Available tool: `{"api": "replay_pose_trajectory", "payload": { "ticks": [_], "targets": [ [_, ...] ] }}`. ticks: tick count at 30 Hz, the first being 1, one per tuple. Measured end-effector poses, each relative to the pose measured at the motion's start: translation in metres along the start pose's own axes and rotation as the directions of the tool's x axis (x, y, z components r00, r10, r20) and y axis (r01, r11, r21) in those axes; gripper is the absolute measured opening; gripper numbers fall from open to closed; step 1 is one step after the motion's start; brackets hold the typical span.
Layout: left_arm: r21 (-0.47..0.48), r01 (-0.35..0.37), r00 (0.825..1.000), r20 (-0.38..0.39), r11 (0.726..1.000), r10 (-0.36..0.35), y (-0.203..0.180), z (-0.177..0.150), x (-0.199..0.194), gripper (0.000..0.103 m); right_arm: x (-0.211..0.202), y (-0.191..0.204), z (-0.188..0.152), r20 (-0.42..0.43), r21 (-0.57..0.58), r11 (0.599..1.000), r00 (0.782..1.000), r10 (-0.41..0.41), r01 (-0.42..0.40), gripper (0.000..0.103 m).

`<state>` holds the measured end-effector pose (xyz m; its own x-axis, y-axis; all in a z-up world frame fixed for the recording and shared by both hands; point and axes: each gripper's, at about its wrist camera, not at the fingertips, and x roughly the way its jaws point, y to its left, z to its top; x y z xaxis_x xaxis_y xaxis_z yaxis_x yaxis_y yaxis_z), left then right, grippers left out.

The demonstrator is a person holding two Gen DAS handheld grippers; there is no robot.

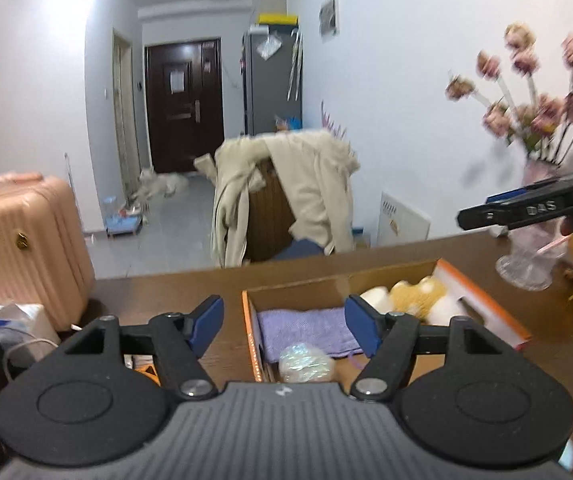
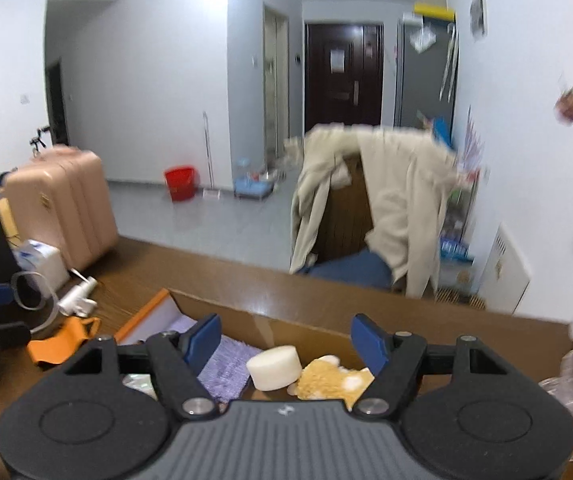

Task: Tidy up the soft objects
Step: 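Place the iridescent bag and white sponge into the box, opening both grippers, then grasp the pink satin scrunchie with both grippers together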

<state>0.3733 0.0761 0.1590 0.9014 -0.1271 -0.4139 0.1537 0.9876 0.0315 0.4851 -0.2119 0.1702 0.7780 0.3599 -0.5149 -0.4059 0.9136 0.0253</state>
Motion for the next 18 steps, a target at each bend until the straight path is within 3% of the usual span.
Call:
{"api": "replay_pose_trajectory", "payload": {
  "ticks": [7,14,18],
  "targets": [
    [-0.014,0.016,0.999,0.046,1.000,-0.015,-0.023,-0.014,-0.073,0.074,-0.113,0.025,-0.038,0.104,-0.021,1.000,0.994,0.025,-0.022,0.072],
    [-0.050,0.099,0.991,0.100,0.994,-0.094,-0.056,-0.093,-0.152,0.085,-0.205,0.066,-0.142,0.201,-0.026,0.998,0.978,0.057,-0.053,0.079],
    [-0.049,0.106,0.989,0.105,0.993,-0.101,-0.078,-0.145,-0.187,0.091,-0.228,0.081,-0.212,0.192,0.044,0.997,0.980,0.055,-0.064,0.081]
  ]
}}
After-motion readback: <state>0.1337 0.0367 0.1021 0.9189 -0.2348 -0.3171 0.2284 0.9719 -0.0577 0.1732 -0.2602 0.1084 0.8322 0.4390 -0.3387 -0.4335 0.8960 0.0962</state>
